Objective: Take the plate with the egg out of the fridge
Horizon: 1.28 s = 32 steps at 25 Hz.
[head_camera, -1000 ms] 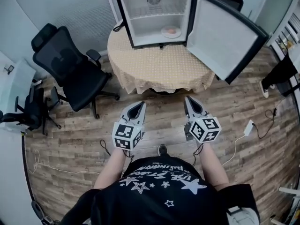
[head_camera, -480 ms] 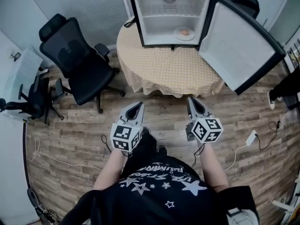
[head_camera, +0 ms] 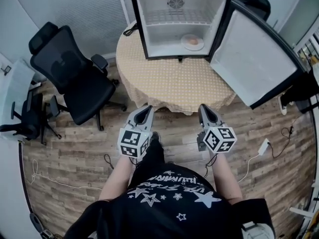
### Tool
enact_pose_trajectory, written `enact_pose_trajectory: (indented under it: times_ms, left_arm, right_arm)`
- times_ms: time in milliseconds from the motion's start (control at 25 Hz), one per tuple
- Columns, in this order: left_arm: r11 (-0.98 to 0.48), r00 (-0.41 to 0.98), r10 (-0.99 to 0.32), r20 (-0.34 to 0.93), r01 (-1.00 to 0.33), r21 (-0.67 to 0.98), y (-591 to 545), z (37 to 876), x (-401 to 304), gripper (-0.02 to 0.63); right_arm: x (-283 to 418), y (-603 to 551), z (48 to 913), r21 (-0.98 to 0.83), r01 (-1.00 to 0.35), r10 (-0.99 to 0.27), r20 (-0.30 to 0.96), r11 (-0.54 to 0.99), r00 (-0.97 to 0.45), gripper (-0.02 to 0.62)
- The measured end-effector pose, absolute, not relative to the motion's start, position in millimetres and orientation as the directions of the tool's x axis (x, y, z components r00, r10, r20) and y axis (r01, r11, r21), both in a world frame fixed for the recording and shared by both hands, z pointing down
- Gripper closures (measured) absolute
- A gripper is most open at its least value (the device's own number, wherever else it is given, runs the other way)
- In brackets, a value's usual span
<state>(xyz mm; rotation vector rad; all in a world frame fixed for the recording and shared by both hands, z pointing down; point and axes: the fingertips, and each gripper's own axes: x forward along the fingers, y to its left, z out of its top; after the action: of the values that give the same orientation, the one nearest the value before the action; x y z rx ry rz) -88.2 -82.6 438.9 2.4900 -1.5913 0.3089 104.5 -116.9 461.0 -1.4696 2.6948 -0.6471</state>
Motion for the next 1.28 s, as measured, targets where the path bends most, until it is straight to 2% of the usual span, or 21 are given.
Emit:
enact_pose_trajectory:
  times_ms: [720, 1280]
  left_arm:
    - [-0.526, 0.522, -0.813, 0.258, -0.848, 0.057, -245.0, 435.0, -132.8, 0.598]
    - [-0.602, 0.607, -0.757, 0.244, -0.792, 0.103, -314.3, 446.5, -152.2, 0.598]
  right_arm:
    - [42.1, -262.3, 450.2, -0.376, -0.843, -0.857, 0.192, 0.385, -0.477, 0.566]
    - [45.8, -324.7, 456.5, -0.442, -0.878, -0.924, 0.228, 0.183, -0.307, 0.566]
